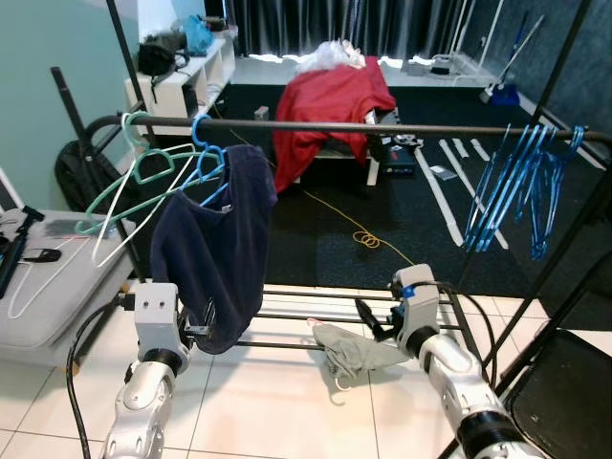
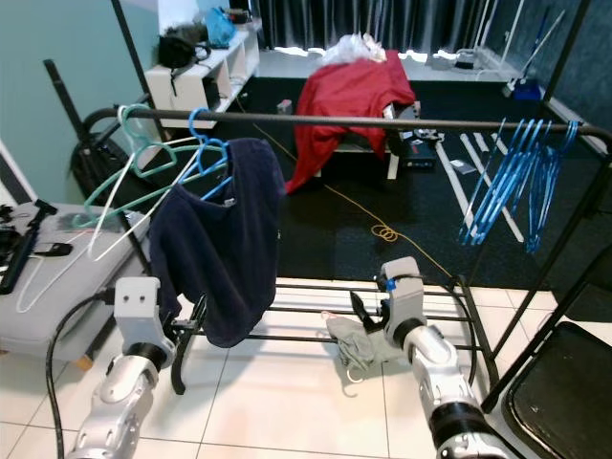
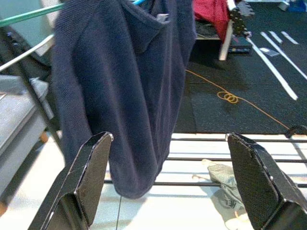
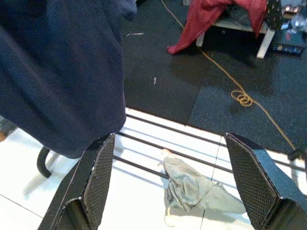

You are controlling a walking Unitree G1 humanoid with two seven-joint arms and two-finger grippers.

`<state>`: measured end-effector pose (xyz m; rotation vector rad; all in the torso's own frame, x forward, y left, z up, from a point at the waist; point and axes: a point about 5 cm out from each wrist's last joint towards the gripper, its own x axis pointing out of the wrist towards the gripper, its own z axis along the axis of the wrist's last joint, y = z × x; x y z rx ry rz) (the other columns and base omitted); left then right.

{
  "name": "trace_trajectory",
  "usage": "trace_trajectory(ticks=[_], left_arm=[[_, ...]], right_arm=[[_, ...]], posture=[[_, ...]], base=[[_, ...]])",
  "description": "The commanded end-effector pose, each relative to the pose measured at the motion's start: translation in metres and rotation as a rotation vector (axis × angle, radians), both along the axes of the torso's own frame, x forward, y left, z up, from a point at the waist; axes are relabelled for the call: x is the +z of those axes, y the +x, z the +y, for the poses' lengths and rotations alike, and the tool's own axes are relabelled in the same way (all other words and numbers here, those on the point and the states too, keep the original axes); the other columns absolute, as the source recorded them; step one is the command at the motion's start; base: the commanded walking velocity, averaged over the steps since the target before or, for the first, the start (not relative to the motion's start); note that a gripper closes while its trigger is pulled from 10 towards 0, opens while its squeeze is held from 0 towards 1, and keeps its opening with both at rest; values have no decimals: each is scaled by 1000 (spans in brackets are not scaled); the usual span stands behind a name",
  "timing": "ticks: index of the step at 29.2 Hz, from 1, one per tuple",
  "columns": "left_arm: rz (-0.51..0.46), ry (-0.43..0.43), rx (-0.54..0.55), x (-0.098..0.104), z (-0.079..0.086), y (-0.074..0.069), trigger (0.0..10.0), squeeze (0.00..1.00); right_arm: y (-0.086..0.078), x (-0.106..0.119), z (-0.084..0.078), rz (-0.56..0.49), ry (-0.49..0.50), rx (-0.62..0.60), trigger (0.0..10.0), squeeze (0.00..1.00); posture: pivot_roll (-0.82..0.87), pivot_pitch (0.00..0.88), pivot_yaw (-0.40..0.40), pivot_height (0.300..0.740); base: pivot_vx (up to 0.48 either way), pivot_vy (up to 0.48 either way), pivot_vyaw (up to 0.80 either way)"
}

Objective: Hang hanger

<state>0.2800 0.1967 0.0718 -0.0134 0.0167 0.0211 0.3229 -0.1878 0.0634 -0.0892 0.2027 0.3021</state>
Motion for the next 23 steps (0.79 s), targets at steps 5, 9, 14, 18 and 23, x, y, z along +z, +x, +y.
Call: trace_trajectory(ticks=[5,9,14,18,23], left_arm=[[12,-5,-3,0,6,3,10000,0],[6,2,-4,1,8,8,10000,0],[-83,37,0,22,13,19,10000,0],[-257,49,-6,65,26,25,10000,0],[-356,83,-25,96,40,27,10000,0]], right_arm=[[-8,-11,-4,67,35,-20,10000,0],[-15,-14,-9,78,61,-47,10000,0],[-19,-16,-12,61,66,-60,10000,0],[-19,-18,-13,57,72,-61,10000,0],[-17,-17,-14,57,86,-64,10000,0]], posture=[[-95,0,1,740],[-127,0,19,740],[-138,0,23,740],[-134,0,24,740],[-134,0,29,740]], base=[[480,0,0],[438,0,0],[157,0,0],[0,0,0],[0,0,0]])
